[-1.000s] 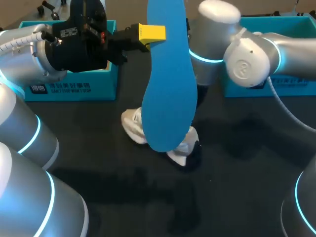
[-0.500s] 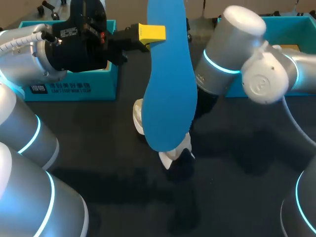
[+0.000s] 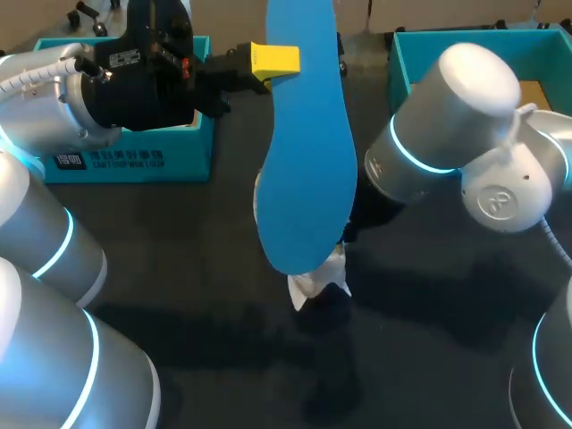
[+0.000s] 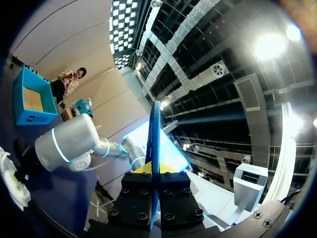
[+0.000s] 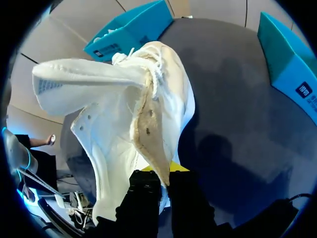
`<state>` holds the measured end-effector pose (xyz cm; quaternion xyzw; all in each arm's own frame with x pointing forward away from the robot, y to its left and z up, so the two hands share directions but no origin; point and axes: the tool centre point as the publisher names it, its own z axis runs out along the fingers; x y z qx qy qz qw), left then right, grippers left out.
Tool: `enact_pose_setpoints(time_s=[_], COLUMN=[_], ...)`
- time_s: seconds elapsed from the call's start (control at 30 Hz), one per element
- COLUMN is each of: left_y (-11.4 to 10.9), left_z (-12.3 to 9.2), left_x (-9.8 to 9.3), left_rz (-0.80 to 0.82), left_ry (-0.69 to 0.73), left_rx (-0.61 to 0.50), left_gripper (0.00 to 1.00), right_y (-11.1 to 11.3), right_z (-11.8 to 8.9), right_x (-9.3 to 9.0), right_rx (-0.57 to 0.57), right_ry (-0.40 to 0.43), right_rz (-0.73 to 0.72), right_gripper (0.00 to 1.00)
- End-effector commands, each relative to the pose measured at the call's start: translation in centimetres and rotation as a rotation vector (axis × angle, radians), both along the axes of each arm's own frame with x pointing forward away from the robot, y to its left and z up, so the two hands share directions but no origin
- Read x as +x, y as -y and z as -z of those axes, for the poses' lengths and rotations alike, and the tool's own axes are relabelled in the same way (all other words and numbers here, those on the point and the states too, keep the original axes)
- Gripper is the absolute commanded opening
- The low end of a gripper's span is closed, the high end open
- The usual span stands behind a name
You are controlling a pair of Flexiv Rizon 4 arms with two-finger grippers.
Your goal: Take the shoe out of the shoebox, open the shoe tongue, remove and reinsert the insole, then place the shoe into the shoebox
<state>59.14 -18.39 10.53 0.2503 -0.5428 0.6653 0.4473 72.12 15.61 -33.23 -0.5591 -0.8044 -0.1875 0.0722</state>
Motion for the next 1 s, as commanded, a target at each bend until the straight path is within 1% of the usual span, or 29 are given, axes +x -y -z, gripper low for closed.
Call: enact_pose_setpoints(time_s=[0.03,0.2,0.23,0.3,0.33,0.4,0.5,0.67,0.83,0.87,1.0], left_y=[0.5,0.5,0.5,0.5,0.5,0.5,0.5,0.5,0.5,0.5,0.5], left_z=[-0.4,-0.4,-0.4,-0.4,-0.4,-0.4,-0.4,-0.4,-0.4,-0.4,-0.4], left_x=[-0.6,-0.6,-0.6,-0.6,-0.6,-0.6,-0.6,-0.6,-0.6,-0.6,-0.6], left_rz=[-0.013,-0.013,-0.013,-0.013,-0.013,-0.013,-0.013,-0.013,-0.013,-0.013,-0.013], left_ry=[-0.004,-0.004,-0.004,-0.004,-0.004,-0.004,-0.004,-0.004,-0.004,-0.004,-0.004], left_rx=[-0.004,-0.004,-0.004,-0.004,-0.004,-0.004,-0.004,-0.004,-0.004,-0.004,-0.004], left_gripper=[0.00,0.00,0.00,0.00,0.00,0.00,0.00,0.00,0.00,0.00,0.00], right_y=[0.0,0.0,0.2,0.4,0.5,0.7,1.5,2.7,3.2,3.2,2.9], right_z=[-0.1,-0.1,0.2,0.6,0.7,0.9,1.0,1.0,1.6,1.8,2.8], right_x=[-0.2,-0.2,-0.2,-0.1,-0.2,-0.3,-0.6,-1.0,-1.0,-0.9,-0.6], right_rx=[0.006,0.006,-0.006,0.015,0.006,0.001,-0.007,-0.027,-0.038,-0.043,-0.039], right_ry=[0.010,0.010,-0.024,-0.029,-0.047,-0.051,-0.030,-0.009,0.017,0.031,0.044], right_rz=[0.006,0.006,0.029,0.055,0.073,0.103,0.175,0.242,0.248,0.242,0.240], right_gripper=[0.00,0.00,0.00,0.00,0.00,0.00,0.00,0.00,0.00,0.00,0.00])
